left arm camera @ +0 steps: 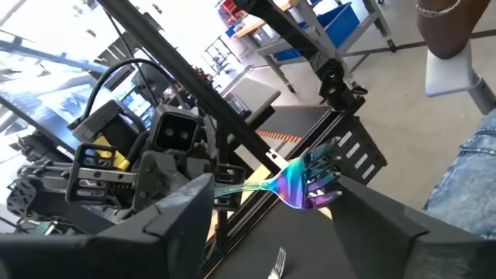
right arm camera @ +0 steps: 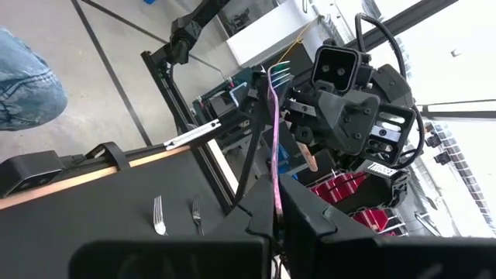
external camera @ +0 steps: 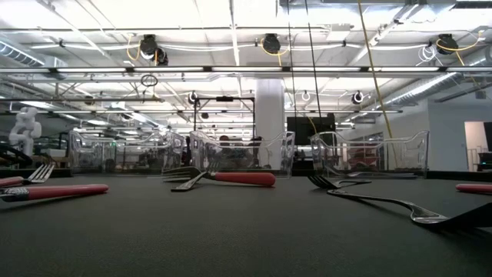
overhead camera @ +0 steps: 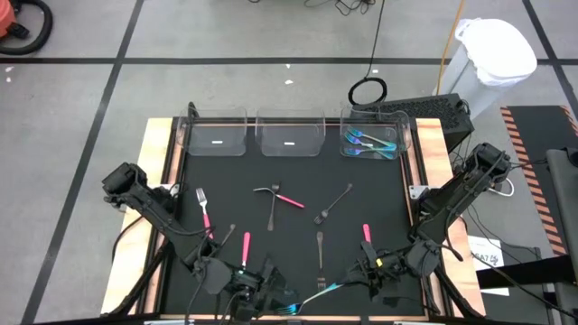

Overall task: Sort silverware by color (type)
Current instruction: Put the blue fork into the right transparent bin

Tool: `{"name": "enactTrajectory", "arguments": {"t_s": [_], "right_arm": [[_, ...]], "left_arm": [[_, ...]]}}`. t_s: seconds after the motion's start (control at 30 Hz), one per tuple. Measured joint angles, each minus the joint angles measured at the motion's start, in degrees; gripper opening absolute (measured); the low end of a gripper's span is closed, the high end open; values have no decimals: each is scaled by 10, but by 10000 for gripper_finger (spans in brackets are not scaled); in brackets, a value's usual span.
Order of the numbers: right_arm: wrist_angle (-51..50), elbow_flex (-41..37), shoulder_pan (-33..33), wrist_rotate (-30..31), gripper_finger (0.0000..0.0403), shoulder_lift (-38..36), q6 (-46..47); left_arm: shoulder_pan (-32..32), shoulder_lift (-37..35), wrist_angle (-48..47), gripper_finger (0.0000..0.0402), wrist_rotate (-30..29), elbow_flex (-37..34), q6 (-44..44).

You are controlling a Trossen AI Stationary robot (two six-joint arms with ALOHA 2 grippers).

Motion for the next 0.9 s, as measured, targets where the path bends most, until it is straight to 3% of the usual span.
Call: {"name": "enactTrajectory", "arguments": {"t_s": [0.3,0.67,0.9], "right_arm": [[0,0,0,1,6,0,0],[0,1,0,7,6,0,0],[-9,1,0,87,6,0,-26]], "left_arm": [[-10,0,-5,261,-3,0,-10],[-14,0,-5,261,-55,0,2],[-20,0,-6,261,-119,0,1]]}}
